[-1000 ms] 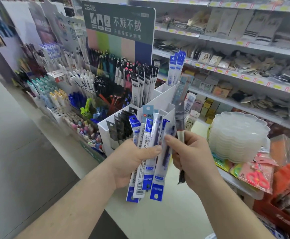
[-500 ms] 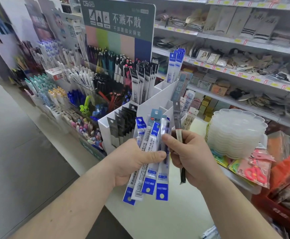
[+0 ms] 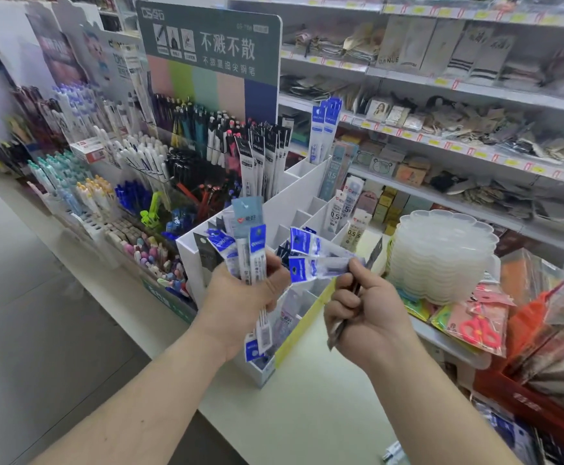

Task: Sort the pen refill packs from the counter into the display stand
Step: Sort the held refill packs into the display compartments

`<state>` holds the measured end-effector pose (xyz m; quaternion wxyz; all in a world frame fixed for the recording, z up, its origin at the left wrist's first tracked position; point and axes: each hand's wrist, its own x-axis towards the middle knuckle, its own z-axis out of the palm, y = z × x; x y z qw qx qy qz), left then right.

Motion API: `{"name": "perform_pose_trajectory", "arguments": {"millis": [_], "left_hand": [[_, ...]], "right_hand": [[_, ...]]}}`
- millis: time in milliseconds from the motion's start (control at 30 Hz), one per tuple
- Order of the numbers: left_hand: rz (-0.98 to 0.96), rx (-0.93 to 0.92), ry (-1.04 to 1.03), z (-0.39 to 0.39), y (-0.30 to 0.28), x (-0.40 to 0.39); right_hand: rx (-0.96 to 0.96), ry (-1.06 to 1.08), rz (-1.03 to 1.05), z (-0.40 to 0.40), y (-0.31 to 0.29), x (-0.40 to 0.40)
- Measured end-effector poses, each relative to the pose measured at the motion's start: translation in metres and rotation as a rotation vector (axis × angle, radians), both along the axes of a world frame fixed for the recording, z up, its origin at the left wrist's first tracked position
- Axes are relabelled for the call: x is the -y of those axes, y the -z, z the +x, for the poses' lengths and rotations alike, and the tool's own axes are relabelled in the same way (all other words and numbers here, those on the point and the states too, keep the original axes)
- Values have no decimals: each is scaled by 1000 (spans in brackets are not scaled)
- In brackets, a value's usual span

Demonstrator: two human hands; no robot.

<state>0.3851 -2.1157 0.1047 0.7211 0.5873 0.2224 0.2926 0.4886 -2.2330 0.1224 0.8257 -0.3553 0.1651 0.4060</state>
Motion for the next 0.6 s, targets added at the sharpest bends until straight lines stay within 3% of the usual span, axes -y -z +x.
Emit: {"name": "perform_pose_trajectory", "arguments": {"millis": [67, 167, 367, 433, 500, 600], "left_hand": [[64, 60, 73, 1, 2, 10], [-7, 133, 165, 7, -6, 24], [-128, 72, -109, 24, -12, 23], [-60, 20, -107, 25, -12, 15], [2, -43, -52, 23, -14, 8], [59, -150, 52, 21, -17, -3]], "right_hand": [[-68, 21, 43, -6, 3, -5], [-88, 2, 51, -18, 9, -12], [3, -38, -53, -29, 23, -6], [142, 41, -281, -20, 32, 3], [404, 174, -534, -8, 35, 15], [871, 118, -631, 4, 22, 28]]}}
